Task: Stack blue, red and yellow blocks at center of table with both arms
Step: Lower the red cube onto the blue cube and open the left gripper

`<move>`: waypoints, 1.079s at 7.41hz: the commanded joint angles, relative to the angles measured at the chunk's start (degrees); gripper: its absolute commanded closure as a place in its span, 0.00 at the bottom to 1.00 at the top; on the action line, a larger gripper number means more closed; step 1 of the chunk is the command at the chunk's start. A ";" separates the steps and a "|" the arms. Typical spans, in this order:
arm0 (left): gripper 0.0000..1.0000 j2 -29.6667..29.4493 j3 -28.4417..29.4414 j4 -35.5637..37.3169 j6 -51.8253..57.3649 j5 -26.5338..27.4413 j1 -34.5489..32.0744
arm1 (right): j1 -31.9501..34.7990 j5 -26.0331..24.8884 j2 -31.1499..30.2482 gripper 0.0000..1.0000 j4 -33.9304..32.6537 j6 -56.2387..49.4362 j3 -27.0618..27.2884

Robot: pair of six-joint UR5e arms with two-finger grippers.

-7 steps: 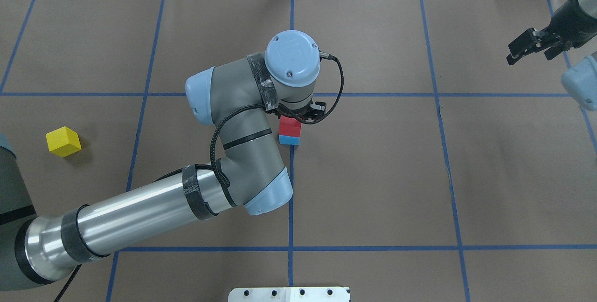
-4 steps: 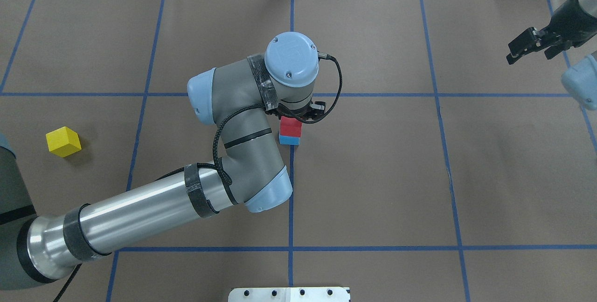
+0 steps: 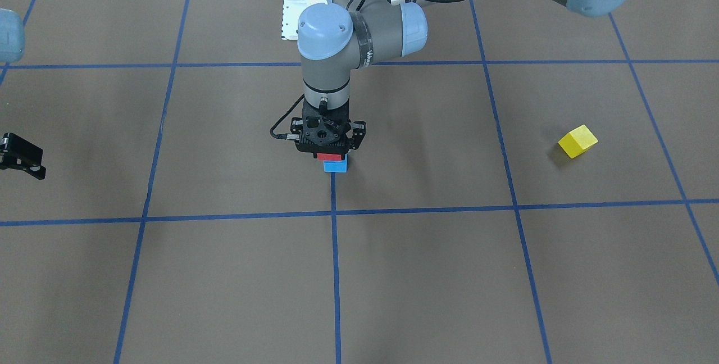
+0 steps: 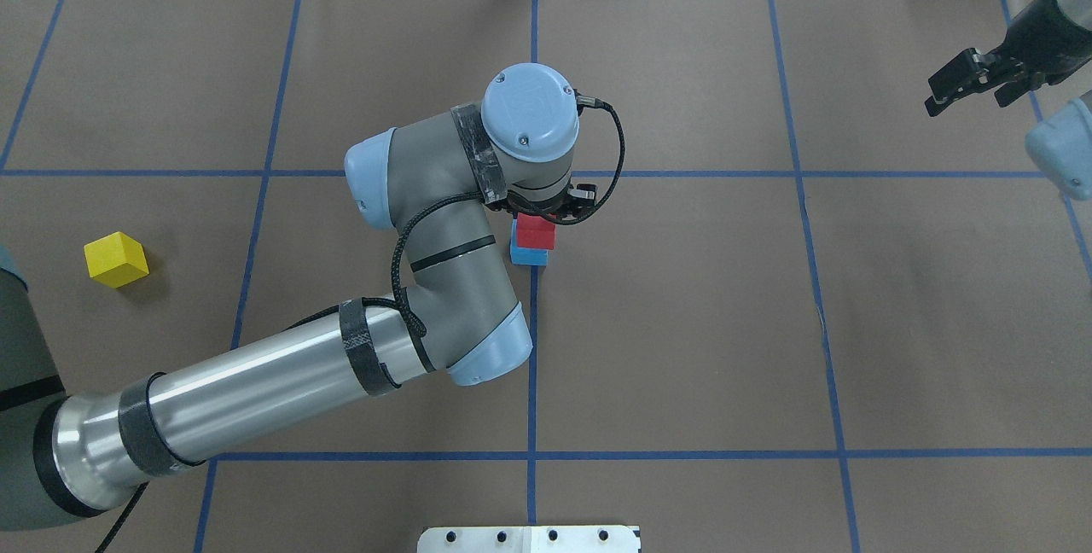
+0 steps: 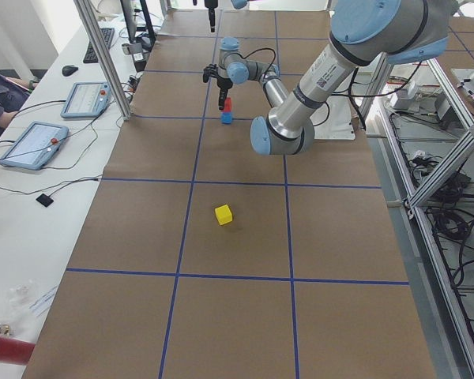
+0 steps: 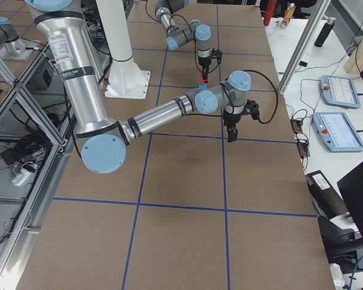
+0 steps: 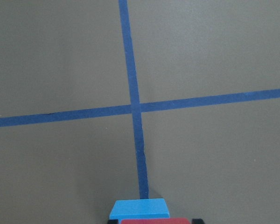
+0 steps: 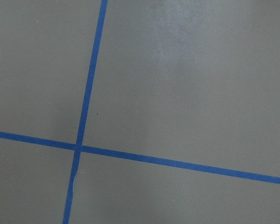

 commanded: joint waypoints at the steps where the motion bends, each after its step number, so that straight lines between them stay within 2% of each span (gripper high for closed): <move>1: 1.00 0.28 0.03 0.02 -0.04 -0.44 -0.07 | 0.00 0.00 0.02 0.01 -0.12 0.00 0.02; 3: 1.00 0.46 -0.05 0.29 -0.04 -3.07 -0.25 | 0.00 0.09 0.02 0.01 -0.12 0.00 0.10; 8: 1.00 0.55 -0.05 0.29 -0.04 -3.17 -1.39 | 0.00 0.09 0.11 0.01 -0.12 0.09 0.10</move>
